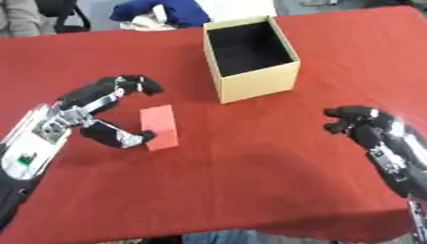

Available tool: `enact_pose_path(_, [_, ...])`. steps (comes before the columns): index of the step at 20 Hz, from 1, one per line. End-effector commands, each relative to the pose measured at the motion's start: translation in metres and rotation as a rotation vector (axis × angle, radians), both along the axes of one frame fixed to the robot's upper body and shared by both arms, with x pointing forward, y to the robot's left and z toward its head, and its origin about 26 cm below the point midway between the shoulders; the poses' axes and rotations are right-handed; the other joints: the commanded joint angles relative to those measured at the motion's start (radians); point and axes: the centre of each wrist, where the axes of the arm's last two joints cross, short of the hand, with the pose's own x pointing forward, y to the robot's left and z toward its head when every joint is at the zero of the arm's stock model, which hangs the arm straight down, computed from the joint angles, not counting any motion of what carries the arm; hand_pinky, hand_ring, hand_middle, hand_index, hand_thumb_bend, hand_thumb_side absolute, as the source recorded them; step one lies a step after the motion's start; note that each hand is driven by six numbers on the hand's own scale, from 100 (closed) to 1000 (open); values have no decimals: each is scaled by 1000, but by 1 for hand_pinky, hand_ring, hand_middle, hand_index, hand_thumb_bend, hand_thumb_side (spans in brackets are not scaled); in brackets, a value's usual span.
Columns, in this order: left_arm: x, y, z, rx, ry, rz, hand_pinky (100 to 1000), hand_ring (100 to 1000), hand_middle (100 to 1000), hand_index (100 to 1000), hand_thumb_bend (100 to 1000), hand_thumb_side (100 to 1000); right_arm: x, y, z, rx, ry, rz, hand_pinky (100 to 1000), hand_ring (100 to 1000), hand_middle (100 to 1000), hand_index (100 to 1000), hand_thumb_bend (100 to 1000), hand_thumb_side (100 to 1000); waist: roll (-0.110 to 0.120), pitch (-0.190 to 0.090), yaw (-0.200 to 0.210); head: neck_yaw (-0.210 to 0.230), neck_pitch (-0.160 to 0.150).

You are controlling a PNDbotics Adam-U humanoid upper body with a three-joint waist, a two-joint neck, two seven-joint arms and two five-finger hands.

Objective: Pick up objects on the table and place them in the box.

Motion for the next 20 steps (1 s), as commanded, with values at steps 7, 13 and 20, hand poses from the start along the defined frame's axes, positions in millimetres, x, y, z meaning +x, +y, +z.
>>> enact_pose_path(7, [13,10,1,79,-6,55,1000,800,817,931,604,555,0,-2,5,-13,-14,1,843,912,580,821,100,551,-1,-12,-2,0,5])
enact_pose_path(13, [22,11,-7,100,10,83,1000,798,811,928,591,564,0,-1,4,-15,-12,3,843,912,580,821,100,551,-1,-11,-3,1,5])
enact_pose_path(20, [32,14,-14,111,25,111,1000,796,805,912,556,576,0,-1,3,-18,-10,7,844,913,580,821,100,552,-1,-9,-5,3,5])
